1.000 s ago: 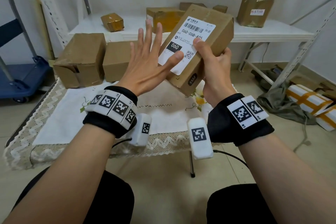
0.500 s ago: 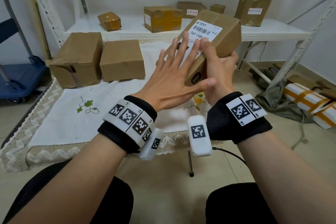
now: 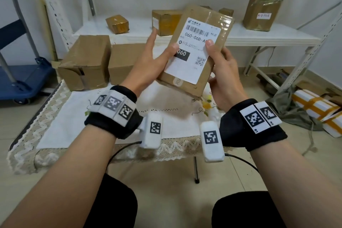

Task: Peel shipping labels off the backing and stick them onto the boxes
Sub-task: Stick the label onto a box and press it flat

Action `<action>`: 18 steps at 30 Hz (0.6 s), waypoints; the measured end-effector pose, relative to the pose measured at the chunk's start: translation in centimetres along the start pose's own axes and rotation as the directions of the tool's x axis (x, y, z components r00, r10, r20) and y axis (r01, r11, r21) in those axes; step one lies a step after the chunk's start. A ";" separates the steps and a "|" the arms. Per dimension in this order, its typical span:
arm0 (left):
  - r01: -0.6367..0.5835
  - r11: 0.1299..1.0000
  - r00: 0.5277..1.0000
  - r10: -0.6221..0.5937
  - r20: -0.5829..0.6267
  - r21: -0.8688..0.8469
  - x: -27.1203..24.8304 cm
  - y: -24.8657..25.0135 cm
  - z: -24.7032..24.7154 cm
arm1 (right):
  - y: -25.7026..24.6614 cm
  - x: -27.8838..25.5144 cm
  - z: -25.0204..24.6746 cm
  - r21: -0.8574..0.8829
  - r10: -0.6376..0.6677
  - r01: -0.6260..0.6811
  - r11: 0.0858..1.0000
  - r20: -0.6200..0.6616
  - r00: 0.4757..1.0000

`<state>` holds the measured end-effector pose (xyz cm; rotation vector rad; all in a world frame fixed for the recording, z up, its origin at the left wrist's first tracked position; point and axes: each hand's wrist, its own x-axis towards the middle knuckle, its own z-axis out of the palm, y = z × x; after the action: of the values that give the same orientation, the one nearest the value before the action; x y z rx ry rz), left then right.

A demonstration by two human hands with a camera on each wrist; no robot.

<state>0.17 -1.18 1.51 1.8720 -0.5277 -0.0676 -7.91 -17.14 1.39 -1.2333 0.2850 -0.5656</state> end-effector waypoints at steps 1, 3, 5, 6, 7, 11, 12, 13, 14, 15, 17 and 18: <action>0.094 0.991 0.995 -0.091 0.031 -0.093 0.2 -0.2 -0.4 | 0.0 -0.1 0.1 0.000 -0.002 0.002 1.000 0.035 0.999; 0.187 0.966 0.977 -0.166 0.132 -0.176 0.4 -0.4 -1.0 | 0.1 -0.2 0.2 0.000 -0.008 0.008 1.000 0.088 0.996; 0.189 0.958 0.967 -0.144 0.209 -0.214 0.2 -0.4 -1.0 | 0.3 -0.2 0.2 -0.017 -0.029 0.031 0.999 0.109 0.994; 0.186 0.954 0.963 -0.130 0.236 -0.234 -0.1 -0.2 -1.0 | 0.5 0.0 0.1 -0.032 -0.045 0.049 0.998 0.103 0.994; 0.185 0.947 0.962 -0.121 0.243 -0.262 -0.2 0.0 -0.9 | 0.7 0.1 0.1 -0.061 -0.075 0.080 0.995 0.088 0.993; 0.188 0.932 0.965 -0.118 0.232 -0.310 -0.6 0.3 -0.1 | 1.1 0.2 -0.2 -0.438 -0.410 0.424 0.793 0.131 0.903; 0.197 0.929 0.965 -0.127 0.230 -0.312 -0.7 0.4 0.1 | 1.1 0.1 -0.2 -0.553 -0.482 0.501 0.666 0.194 0.855; 0.200 0.926 0.967 -0.134 0.218 -0.319 -0.7 0.3 0.3 | 1.2 -0.1 -0.2 -0.636 -0.523 0.550 0.541 0.258 0.813; 0.199 0.922 0.971 -0.139 0.195 -0.331 -0.6 0.3 0.5 | 1.4 -0.2 -0.2 -0.691 -0.535 0.572 0.442 0.309 0.786; 0.197 0.917 0.975 -0.146 0.168 -0.348 -0.6 0.2 0.6 | 1.6 -0.4 -0.1 -0.729 -0.521 0.571 0.378 0.342 0.782; 0.198 0.909 0.979 -0.163 0.125 -0.368 -0.4 0.1 0.9 | 2.2 -0.5 0.0 -0.773 -0.460 0.544 0.327 0.373 0.806; 0.198 0.907 0.980 -0.170 0.107 -0.372 -0.4 0.1 1.0 | 2.5 -0.5 0.0 -0.791 -0.435 0.537 0.294 0.389 0.812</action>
<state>-0.50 -1.92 1.21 1.5344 -0.3539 -0.3424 -7.71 -16.28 -1.05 -2.4509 0.0773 -0.9417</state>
